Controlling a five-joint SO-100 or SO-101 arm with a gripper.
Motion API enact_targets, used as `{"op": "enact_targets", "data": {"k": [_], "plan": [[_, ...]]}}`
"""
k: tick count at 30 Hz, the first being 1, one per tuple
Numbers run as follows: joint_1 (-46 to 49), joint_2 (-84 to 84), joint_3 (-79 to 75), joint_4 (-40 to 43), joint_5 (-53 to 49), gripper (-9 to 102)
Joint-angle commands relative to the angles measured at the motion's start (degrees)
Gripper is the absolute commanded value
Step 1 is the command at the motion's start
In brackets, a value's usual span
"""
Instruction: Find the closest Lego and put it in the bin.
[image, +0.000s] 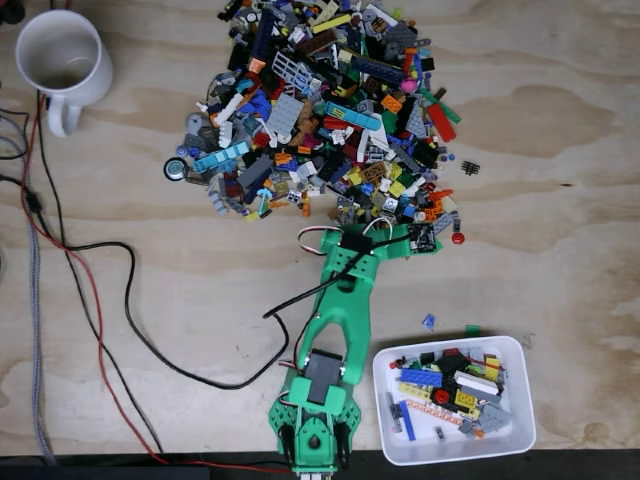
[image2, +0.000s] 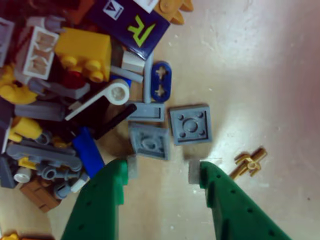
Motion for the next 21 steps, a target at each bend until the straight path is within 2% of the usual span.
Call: {"op": "enact_targets", "data": {"k": [1,21], "plan": [[0.7,0.09,-0.44,-1.41,-0.35,15],[3.08,-2.99,-1.32,-3.52,-4.22,15]]}}
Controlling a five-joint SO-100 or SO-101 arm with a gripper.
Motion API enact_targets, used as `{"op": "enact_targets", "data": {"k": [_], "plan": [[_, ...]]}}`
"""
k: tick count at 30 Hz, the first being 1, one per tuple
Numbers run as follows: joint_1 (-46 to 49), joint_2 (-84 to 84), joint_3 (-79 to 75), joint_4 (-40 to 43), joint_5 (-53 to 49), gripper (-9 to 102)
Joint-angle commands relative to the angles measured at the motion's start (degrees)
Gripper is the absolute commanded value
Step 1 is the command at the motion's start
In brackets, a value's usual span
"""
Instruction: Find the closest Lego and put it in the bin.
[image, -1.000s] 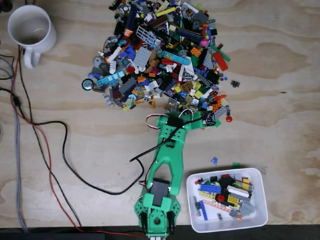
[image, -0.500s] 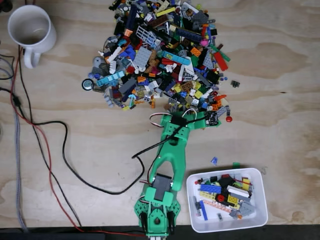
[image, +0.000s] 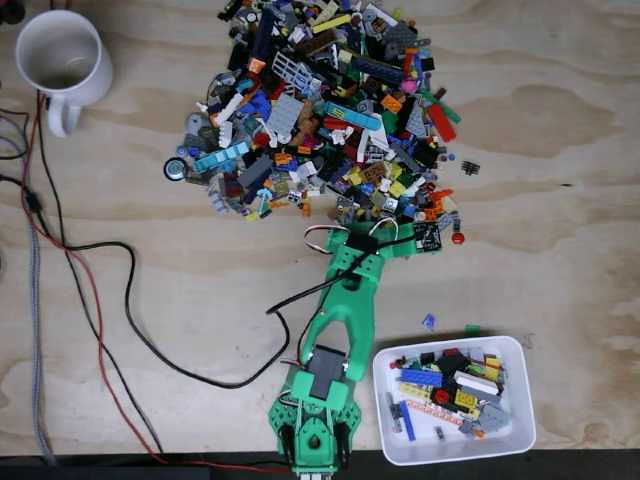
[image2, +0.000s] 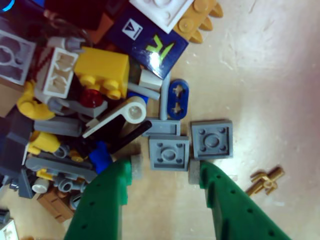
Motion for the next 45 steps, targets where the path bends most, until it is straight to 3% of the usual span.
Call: {"op": "enact_targets", "data": {"k": [1,19,33,38,45], "plan": [[1.23,-0.7,-0.97,-0.44,-0.79,15],[0.88,-2.46,-3.6,0.88,-3.78,5],[-1.23,6.68,-26.37,27.07,-4.04,5],[6.33,14.24,-30.15,36.3,-7.21,6],[28.74,25.4,-28.92,44.56,-19.16,6]]}}
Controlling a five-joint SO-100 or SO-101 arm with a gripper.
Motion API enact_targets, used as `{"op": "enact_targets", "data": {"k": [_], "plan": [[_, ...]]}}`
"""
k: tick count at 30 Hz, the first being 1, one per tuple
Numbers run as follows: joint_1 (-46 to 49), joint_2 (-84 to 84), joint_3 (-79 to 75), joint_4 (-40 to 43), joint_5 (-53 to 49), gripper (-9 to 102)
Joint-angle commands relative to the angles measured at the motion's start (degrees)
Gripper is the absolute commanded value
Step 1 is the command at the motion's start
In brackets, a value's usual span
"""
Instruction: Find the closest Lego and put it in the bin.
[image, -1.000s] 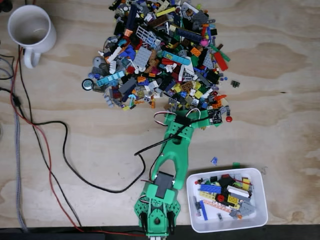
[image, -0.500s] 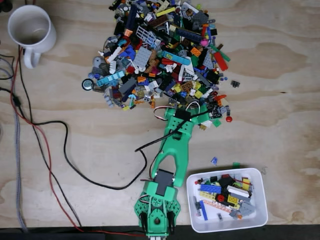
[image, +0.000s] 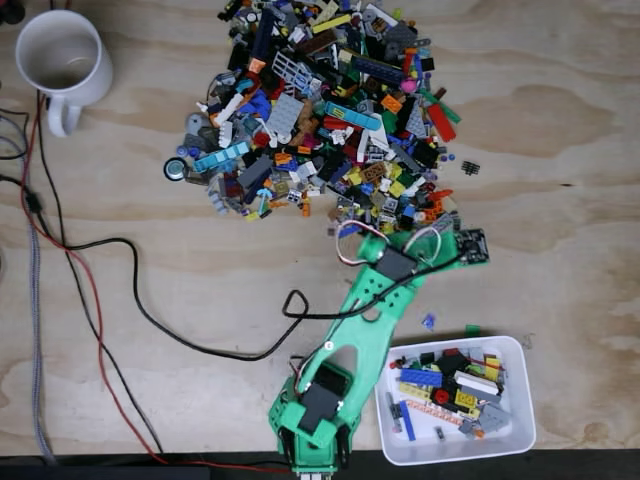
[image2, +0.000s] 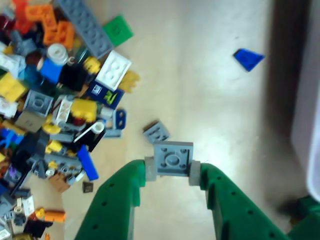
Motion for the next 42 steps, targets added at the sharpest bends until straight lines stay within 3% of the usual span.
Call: {"op": "enact_targets", "data": {"k": [1,5,12,17,24,27,37,42], "plan": [[14.59,9.4,-2.72,3.43,-7.21,6],[27.51,13.62,-0.18,3.78,-14.15,7],[43.33,16.0,10.55,-3.69,-24.08,8],[46.58,15.82,14.5,-8.61,-25.84,12],[42.45,16.08,10.9,-14.24,-27.42,21],[35.68,16.35,7.29,-15.91,-28.04,22],[-13.97,16.61,6.33,-16.26,-25.84,20],[-26.63,16.26,6.86,-18.46,-26.1,20]]}}
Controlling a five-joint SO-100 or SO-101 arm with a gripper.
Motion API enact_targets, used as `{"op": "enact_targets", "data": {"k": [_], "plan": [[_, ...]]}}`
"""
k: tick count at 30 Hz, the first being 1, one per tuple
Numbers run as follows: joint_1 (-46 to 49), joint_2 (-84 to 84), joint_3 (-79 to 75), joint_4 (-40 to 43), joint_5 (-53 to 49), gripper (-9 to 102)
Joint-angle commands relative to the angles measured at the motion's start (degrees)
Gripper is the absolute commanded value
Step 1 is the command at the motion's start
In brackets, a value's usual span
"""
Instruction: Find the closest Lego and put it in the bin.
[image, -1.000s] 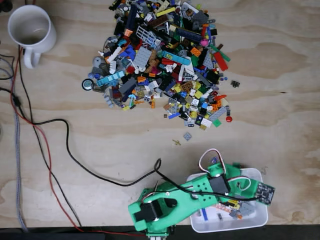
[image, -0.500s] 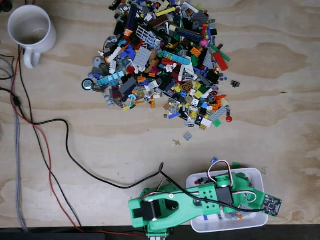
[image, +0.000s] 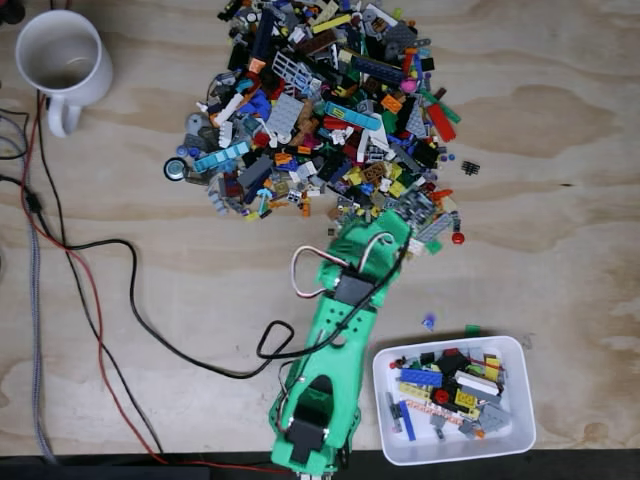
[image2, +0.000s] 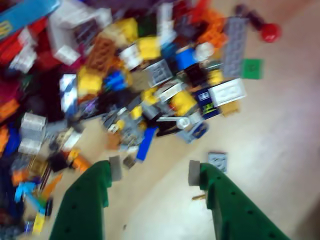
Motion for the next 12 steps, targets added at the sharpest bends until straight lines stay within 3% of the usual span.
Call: {"op": "enact_targets", "data": {"k": [1,12], "plan": [[-10.28,2.64,-3.6,-1.32,-0.26,20],[-16.88,4.13,2.11,-3.52,2.2,19]]}}
